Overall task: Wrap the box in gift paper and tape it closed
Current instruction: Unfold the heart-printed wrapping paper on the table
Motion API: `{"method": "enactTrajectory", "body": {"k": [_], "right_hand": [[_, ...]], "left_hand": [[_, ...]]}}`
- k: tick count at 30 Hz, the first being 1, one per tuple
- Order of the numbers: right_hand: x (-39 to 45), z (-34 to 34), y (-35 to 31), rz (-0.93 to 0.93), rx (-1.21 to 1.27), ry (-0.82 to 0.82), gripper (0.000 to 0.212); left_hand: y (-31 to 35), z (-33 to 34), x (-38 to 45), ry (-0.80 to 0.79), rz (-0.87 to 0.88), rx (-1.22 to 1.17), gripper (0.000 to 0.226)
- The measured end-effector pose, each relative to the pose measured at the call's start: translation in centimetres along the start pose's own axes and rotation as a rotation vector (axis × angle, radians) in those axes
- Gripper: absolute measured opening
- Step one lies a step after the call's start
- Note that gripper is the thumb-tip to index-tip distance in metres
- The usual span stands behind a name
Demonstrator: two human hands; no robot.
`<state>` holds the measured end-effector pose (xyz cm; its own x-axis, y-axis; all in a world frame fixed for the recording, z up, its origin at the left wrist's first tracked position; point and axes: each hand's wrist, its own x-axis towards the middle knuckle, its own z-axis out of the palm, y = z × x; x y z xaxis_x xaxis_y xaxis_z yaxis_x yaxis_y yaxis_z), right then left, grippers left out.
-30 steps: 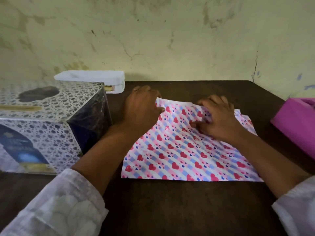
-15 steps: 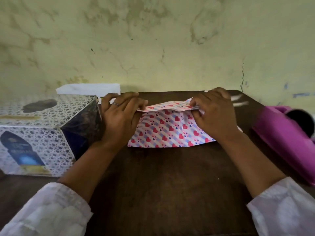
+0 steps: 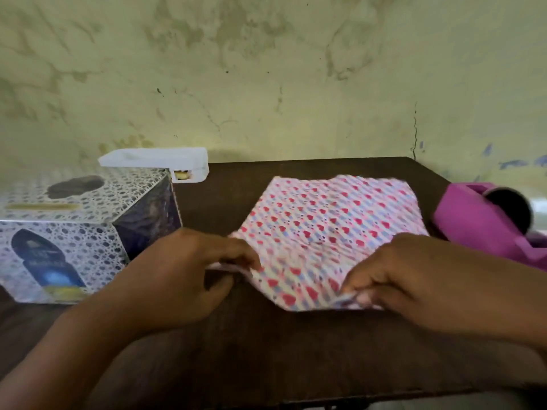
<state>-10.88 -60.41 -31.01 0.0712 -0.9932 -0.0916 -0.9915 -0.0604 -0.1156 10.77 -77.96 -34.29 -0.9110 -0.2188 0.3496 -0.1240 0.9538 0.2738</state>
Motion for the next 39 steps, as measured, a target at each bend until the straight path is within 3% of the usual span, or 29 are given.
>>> {"method": "enactTrajectory", "body": {"k": [3, 5, 8, 12, 15, 17, 19, 20, 22, 25, 29, 33, 39], "right_hand": [[-0.7, -0.6, 0.5, -0.105, 0.425, -0.202, 0.031], [-0.3, -0.8, 2.0, -0.086, 0.573, -0.17, 0.033], [1.1, -0.6, 5.1, 0.021, 0.436, -0.093, 0.044], [2.5, 2.6, 7.3, 0.32, 0.138, -0.298, 0.07], [3.1, 5.1, 6.1, 0.305, 0.108, -0.202, 0.071], [3.3, 4.4, 4.7, 0.28, 0.28, -0.154, 0.067], [3.6, 3.0, 4.1, 0.306, 0.532, -0.062, 0.063], [3.7, 2.5, 4.3, 0.309, 0.543, -0.018, 0.063], [3.8, 2.5, 4.9, 0.35, 0.348, -0.044, 0.064], [3.7, 4.0, 4.8, 0.319, 0.19, -0.229, 0.071], [2.3, 3.9, 3.4, 0.251, 0.144, -0.268, 0.096], [1.5, 4.1, 1.8, 0.11, 0.105, -0.176, 0.08], [2.2, 4.6, 0.9, 0.039, 0.102, 0.077, 0.024]], "left_hand": [[0.5, -0.4, -0.4, -0.261, -0.041, 0.014, 0.045], [0.9, -0.2, 0.5, -0.338, -0.153, 0.044, 0.071], [2.3, 1.7, 2.8, -0.334, -0.299, -0.025, 0.081], [0.9, 3.9, 4.2, -0.649, -0.369, 0.2, 0.077], [-1.9, 3.0, 5.7, -0.555, -0.519, 0.456, 0.076], [-2.1, 2.8, 6.5, -0.435, -0.537, 0.576, 0.069], [-0.6, 3.4, 6.4, -0.295, -0.478, 0.393, 0.063], [0.6, 3.9, 6.1, -0.266, -0.463, 0.251, 0.065], [2.5, 5.2, 5.2, -0.357, -0.447, 0.103, 0.075], [1.9, 6.7, 4.1, -0.584, -0.447, 0.16, 0.085], [-0.6, 5.7, 3.4, -0.392, -0.435, 0.256, 0.072], [1.0, 5.2, 2.7, -0.328, -0.356, 0.229, 0.063], [2.7, 5.7, 0.8, -0.201, -0.238, 0.128, 0.056]]}}
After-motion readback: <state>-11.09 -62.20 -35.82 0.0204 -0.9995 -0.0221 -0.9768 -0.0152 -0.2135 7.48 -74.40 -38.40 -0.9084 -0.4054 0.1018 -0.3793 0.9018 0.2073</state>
